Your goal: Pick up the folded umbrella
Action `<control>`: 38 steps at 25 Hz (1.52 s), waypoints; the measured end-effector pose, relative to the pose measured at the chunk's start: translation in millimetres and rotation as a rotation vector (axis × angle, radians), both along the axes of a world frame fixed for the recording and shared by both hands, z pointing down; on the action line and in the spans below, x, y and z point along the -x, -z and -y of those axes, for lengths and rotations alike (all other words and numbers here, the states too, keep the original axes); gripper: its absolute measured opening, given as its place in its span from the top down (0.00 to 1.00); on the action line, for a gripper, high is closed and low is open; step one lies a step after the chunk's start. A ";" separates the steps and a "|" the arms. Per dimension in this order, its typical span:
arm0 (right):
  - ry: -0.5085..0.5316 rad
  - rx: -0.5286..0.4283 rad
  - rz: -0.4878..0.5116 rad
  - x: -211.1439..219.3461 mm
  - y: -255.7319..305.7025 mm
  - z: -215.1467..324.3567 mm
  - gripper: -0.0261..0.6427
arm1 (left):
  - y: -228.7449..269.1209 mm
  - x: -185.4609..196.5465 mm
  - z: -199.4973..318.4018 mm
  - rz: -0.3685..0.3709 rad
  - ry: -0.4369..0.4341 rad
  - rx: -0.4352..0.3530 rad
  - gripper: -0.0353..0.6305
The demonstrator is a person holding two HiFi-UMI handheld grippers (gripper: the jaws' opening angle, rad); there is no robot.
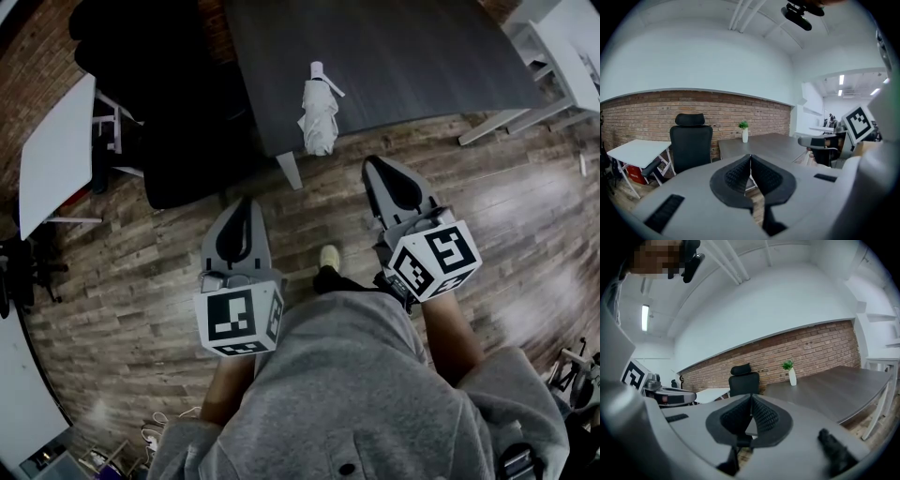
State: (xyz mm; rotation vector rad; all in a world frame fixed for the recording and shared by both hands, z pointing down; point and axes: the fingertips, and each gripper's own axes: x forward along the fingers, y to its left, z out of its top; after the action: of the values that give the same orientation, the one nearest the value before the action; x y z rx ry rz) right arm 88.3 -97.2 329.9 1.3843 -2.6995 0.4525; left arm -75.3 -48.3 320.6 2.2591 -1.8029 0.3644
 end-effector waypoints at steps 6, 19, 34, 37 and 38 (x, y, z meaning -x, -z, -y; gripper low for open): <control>0.006 0.005 0.000 -11.0 -0.9 16.5 0.92 | 1.5 -11.4 16.0 0.012 0.011 -0.005 0.93; 0.040 -0.011 0.033 -26.6 2.3 48.9 0.92 | 10.0 -28.4 45.5 0.038 0.048 -0.025 0.93; 0.037 -0.012 0.034 -40.0 2.6 52.8 0.92 | 13.1 -41.3 53.9 0.044 0.043 -0.036 0.93; 0.037 -0.007 0.022 -37.5 1.6 56.2 0.92 | 13.4 -39.6 59.2 0.037 0.037 -0.036 0.93; 0.036 -0.005 0.017 -35.9 1.2 58.4 0.92 | 13.1 -38.1 61.7 0.036 0.036 -0.036 0.93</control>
State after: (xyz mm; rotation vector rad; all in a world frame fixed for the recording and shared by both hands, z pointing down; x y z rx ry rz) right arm 124.2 -155.6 328.7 1.3365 -2.7358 0.4566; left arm -37.2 -110.0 307.6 2.2546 -1.8795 0.3714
